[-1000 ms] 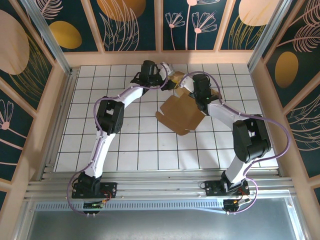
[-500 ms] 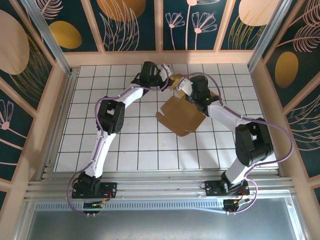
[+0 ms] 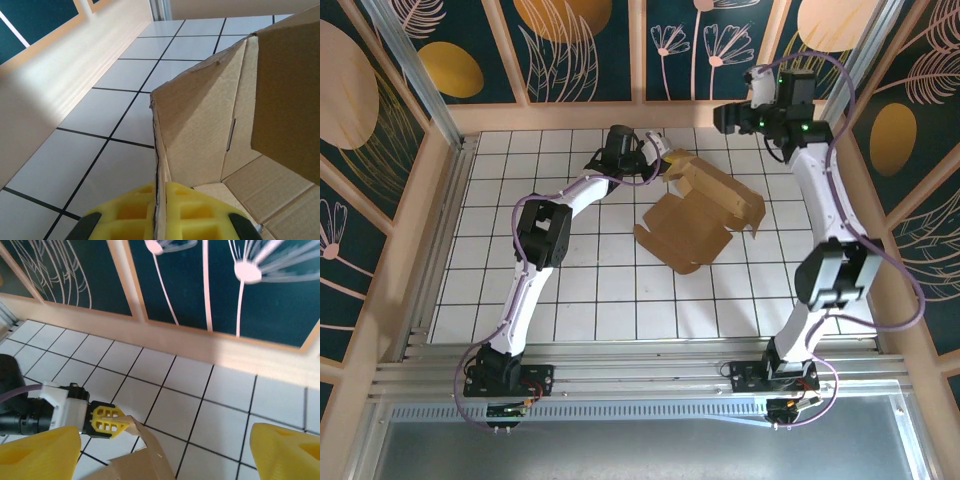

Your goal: Fold the paper box

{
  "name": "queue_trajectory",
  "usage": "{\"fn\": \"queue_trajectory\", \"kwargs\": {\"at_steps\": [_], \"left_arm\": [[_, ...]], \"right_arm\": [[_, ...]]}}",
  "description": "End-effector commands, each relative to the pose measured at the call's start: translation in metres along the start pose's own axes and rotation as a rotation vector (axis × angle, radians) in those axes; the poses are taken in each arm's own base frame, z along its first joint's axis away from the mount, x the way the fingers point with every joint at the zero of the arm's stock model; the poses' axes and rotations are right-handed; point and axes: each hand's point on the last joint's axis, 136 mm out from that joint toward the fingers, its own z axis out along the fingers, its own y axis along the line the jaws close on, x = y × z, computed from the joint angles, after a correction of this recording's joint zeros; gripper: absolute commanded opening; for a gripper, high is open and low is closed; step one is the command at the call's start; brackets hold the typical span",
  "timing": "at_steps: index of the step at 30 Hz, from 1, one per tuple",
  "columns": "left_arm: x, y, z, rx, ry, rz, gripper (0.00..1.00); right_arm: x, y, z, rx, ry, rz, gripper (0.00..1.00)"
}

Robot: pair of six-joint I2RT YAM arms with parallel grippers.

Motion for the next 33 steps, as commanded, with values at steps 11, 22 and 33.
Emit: {"fn": "queue_trajectory", "kwargs": {"at_steps": [11,22,33], "left_arm": [[-0.005,-0.010,-0.003,0.029,0.008,0.052,0.00],[-0.016,-0.017,-0.015,0.035,-0.010,-0.010,0.00],[-0.050,-0.033,-0.010,0.086,-0.033,-0.216,0.05]], "right_arm": [[0.140,0.009,0.058,-0.236,0.413,0.353,0.84],[0.160,-0.009,0.069,-0.206,0.424,0.425,0.69],[0.157,0.000,0.065,-0.258,0.389,0.453,0.65]]}}
